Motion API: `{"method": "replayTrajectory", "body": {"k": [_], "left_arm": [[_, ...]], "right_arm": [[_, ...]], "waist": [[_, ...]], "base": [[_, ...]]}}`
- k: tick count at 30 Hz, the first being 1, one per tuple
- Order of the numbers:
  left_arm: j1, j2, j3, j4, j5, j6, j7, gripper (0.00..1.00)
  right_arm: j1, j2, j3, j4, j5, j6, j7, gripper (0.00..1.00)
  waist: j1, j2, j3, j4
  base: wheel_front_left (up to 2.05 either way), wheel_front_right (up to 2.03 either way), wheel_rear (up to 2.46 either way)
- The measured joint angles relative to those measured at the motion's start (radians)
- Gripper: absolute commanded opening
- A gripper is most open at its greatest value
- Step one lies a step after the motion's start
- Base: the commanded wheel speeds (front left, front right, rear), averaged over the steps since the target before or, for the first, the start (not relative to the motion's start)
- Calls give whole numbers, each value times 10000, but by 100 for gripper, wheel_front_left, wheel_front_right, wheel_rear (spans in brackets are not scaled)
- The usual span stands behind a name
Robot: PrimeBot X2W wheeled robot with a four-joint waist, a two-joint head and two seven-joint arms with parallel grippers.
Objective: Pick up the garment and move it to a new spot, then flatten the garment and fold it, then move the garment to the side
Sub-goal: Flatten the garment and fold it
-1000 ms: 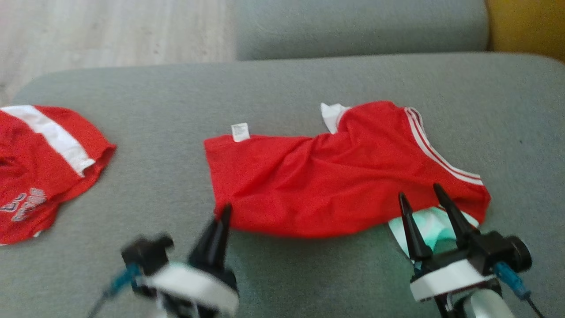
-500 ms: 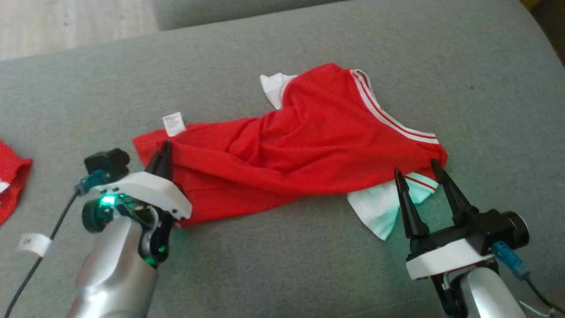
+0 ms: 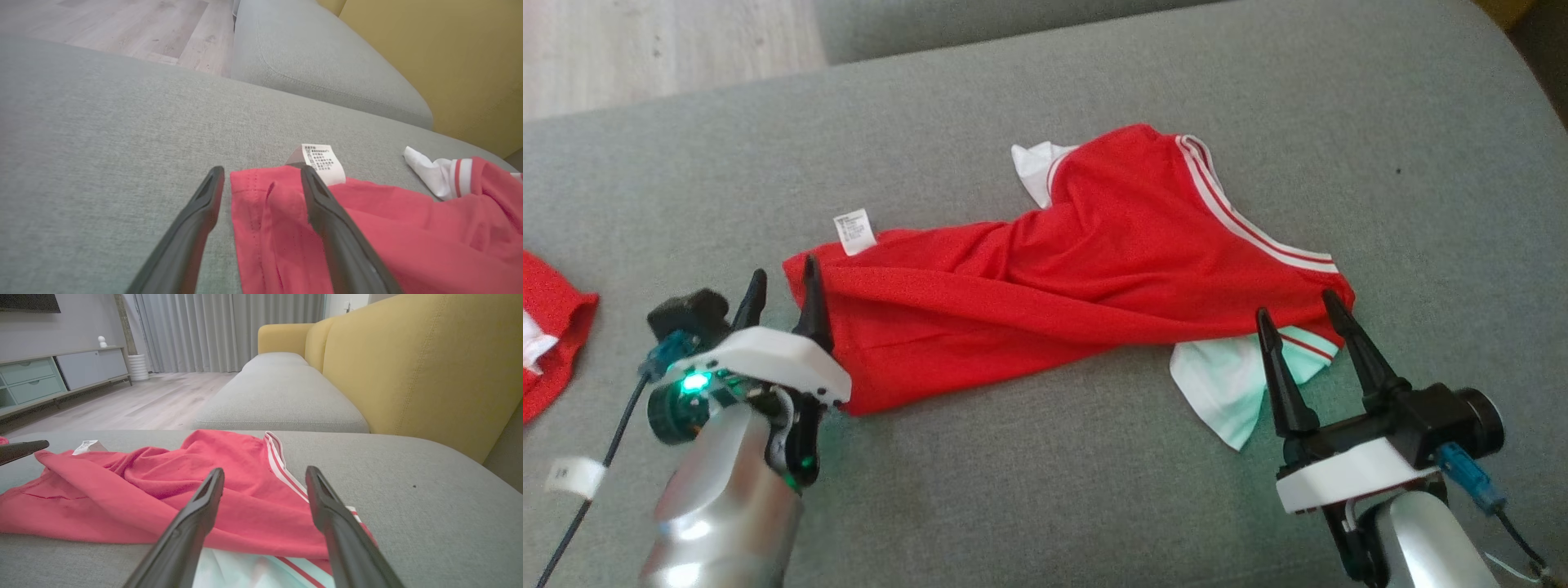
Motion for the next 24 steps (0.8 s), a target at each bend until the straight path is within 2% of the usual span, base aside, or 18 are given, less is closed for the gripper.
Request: {"method": "replayTrajectory", "body": {"k": [6, 11, 17, 20, 24], "left_arm": [[893, 324, 222, -792, -67, 134, -815, 100], [2794, 717, 368, -2625, 136, 644, -1250, 100], [5503, 619, 320, -5060, 679, 1432, -1360, 100], [6484, 439, 353, -5858, 966, 1593, -1442, 100], [7403, 153, 660, -6840, 1639, 1572, -1444, 100]], "right_arm": [[96, 29, -4, 36, 0, 0, 0, 100], [609, 109, -119, 52, 0, 0, 0, 100], [1059, 102, -493, -75, -17, 0, 0, 100], [1088, 98, -612, -182, -19, 0, 0, 100], [1180, 96, -717, -267, -105, 0, 0, 100]], "waist": [[0, 0, -511, 226], [-1, 0, -1025, 396], [-1, 0, -1475, 792], [-2, 0, -1640, 1035], [-2, 0, -1772, 1293]], "base": [[0, 0, 0], [0, 0, 0], [0, 0, 0], [0, 0, 0], [0, 0, 0]]}}
